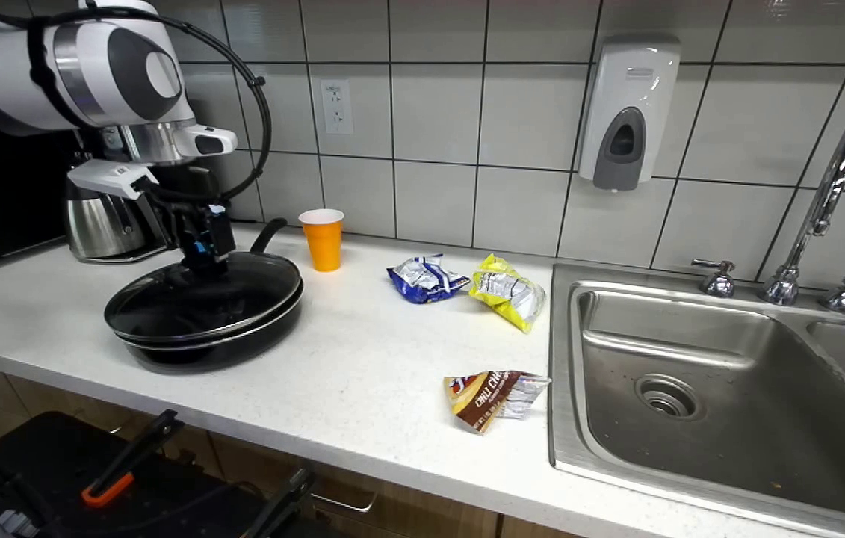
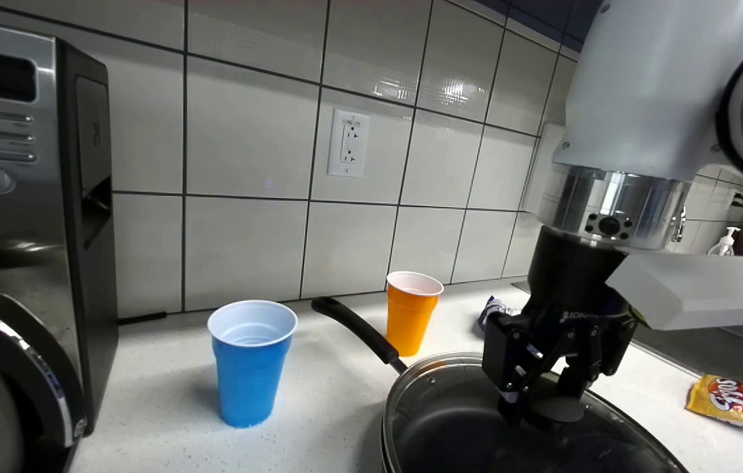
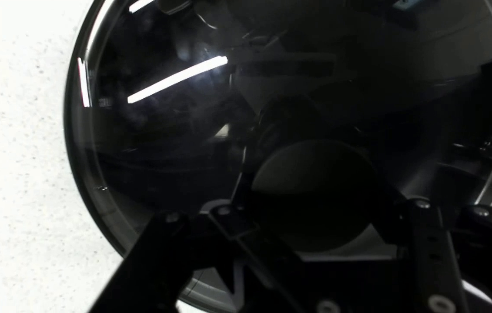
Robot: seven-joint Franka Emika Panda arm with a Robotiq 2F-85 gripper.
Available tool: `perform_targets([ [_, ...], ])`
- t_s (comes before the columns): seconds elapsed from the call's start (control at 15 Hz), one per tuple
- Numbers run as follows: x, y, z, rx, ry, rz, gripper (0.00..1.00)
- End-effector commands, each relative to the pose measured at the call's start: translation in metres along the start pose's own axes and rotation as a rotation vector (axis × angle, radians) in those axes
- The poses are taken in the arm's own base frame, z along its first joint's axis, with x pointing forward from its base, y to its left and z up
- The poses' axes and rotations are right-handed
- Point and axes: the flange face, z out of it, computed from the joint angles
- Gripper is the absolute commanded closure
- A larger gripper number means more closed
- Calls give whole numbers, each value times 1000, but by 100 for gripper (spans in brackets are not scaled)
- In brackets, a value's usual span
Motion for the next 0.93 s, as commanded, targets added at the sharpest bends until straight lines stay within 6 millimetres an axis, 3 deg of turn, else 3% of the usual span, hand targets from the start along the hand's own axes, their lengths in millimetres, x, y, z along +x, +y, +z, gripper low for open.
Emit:
perform_targets([
  [0.0,-3,-3,-49,-17,30,-7,62],
  [0.33,1,14,-70,-35,26,9,62],
  [0.87,-4,79,-74,-40,30,81,62],
])
